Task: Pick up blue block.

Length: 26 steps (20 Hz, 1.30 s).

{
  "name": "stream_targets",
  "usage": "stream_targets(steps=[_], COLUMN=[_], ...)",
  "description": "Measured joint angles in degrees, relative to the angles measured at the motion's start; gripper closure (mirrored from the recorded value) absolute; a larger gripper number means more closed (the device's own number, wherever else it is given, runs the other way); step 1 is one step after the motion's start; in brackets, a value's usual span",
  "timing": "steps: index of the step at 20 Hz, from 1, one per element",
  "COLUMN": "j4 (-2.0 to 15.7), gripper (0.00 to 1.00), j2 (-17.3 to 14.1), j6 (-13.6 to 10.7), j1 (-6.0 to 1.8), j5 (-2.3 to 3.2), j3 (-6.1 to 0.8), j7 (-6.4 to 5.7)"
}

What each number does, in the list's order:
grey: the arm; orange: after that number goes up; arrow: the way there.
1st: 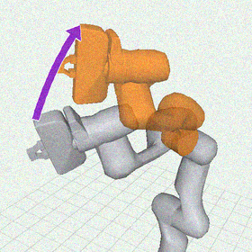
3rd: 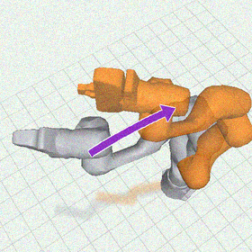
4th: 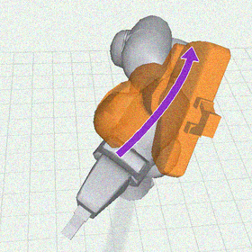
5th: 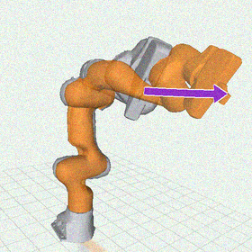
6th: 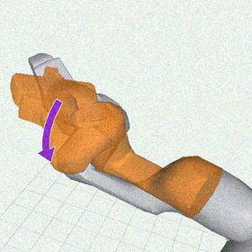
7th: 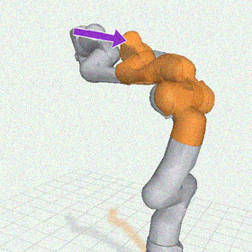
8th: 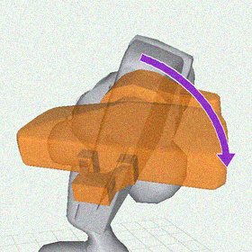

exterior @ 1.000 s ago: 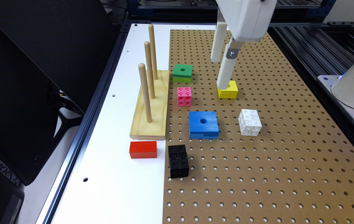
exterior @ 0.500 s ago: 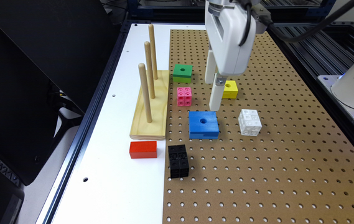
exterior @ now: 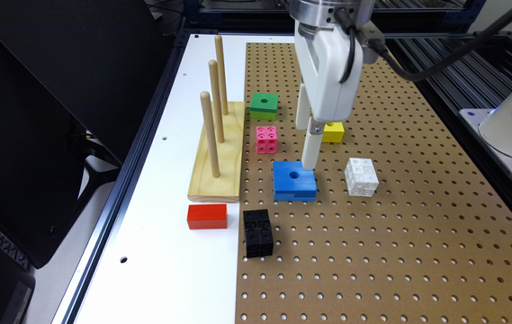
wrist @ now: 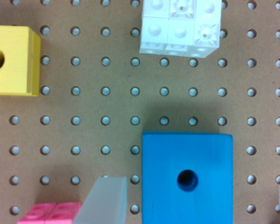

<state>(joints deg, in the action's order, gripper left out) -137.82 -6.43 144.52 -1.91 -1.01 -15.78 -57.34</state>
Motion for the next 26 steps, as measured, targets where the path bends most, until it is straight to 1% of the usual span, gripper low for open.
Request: stream_targets(steps=[2, 5, 12, 21, 26], j4=[-0.04, -0.76, -1.49, -1.98, -2.24], gripper=[0.0, 0.0, 0.0, 0.0, 0.0], j2=[-0.01, -0.01, 0.03, 0.03, -0.07], j6=[-0.03, 0.0, 0.0, 0.04, 0.66], j1=[-0.02, -0.02, -0.02, 0.0, -0.03], j5=[0.0, 0.0, 0.0, 0.0, 0.0], j3=[0.0, 0.0, -0.01, -0.13, -0.14], j7=[0.0, 0.0, 0.0, 0.0, 0.0])
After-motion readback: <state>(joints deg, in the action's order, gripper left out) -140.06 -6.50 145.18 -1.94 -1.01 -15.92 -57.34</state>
